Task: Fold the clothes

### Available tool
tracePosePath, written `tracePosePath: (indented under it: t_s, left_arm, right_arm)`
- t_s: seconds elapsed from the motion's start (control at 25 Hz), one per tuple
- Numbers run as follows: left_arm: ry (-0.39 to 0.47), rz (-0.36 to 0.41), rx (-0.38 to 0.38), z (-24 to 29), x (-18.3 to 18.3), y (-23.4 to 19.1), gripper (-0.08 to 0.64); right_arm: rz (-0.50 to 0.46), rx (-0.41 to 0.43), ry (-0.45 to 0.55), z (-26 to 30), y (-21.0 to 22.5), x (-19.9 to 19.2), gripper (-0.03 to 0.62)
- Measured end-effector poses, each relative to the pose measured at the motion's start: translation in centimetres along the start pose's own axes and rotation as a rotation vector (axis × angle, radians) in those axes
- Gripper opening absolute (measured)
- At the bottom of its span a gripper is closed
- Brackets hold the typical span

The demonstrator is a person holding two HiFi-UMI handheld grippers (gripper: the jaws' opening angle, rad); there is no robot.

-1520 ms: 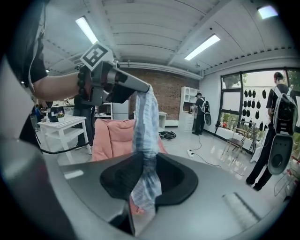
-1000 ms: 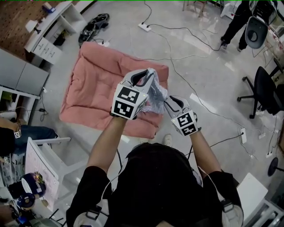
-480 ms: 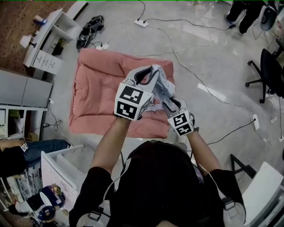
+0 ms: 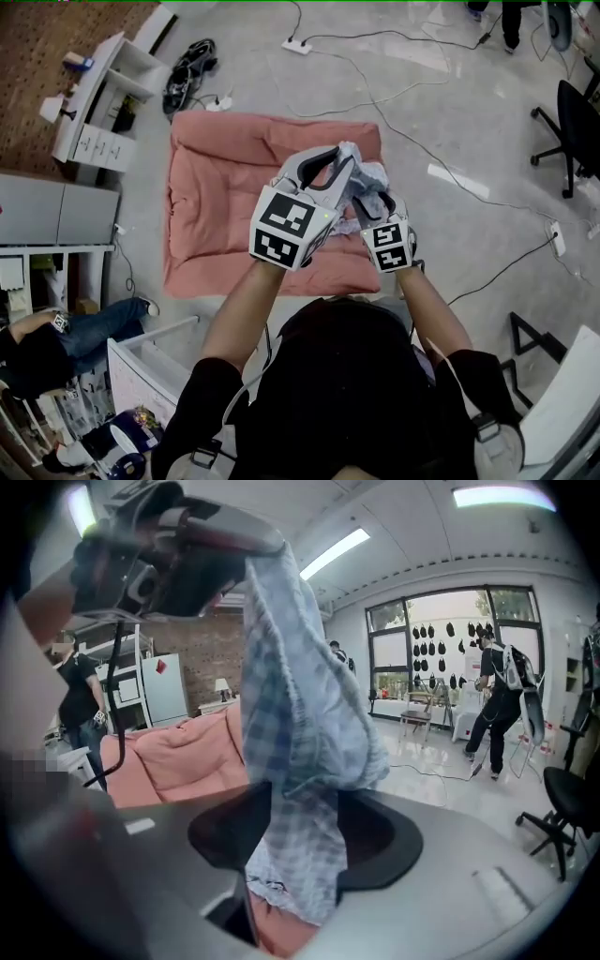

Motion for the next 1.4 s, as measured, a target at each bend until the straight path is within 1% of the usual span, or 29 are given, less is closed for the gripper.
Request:
tracePosePath:
  t_s: [0.2,0.32,0.44,0.6,0.88,1.04,1.24,1.4]
  left_arm:
    - [0.005,-0.011,-0.012,-1.2,-0.5,-0.7,0.084]
    - [0.000,-0.015,-0.009,-2.1,-0.9,-1.2,0.084]
    - [0.004,-0.017,0.012,-3.0,-1.2,-2.3,0.084]
    - [-0.016,-0.028,0.044,-4.3,-2.5,-3.9,0.084]
    - [-0.051,-0.023,0.079,-4.0,-4.3,-5.0,0.084]
    - [-0.062,0.008,0.085,-3.2,-5.3,-5.1,0.084]
    - [-0.084,0.040,0.074,-2.3,-6.7,-4.4,0.084]
    - [-0.098,0.036,0.064,-1.7,-8.1,-4.1,0.084]
  right_arm:
    - [-0.069,-0.018,-0.028,1.6,-1.1,-0.4,0.207]
    - [-0.086,-0.009,-0.035,2.4,-2.0,-0.5,0.206]
    - [-0.107,0.006,-0.032,3.0,-2.9,-0.6,0.172]
    - [-0.125,0.028,-0.041,3.1,-3.8,-1.0,0.102]
    - [-0.120,0.031,-0.077,2.1,-3.4,-1.5,0.072]
    - [-0.123,0.011,-0.083,1.0,-2.6,-1.4,0.050]
    - [-0.116,-0.035,-0.094,-1.7,-1.3,-1.2,0.041]
    - [-0.136,-0.081,-0.120,-4.4,0.1,-1.6,0.040]
Point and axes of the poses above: the fingertips, and each gripper's own axes: z forward along the fingers, y to its right, x out of its top, the point moved 6 cm from there along -z, backward along the fingers, and after that the axes turned 12 degrees about y, right-handed, at the moved point
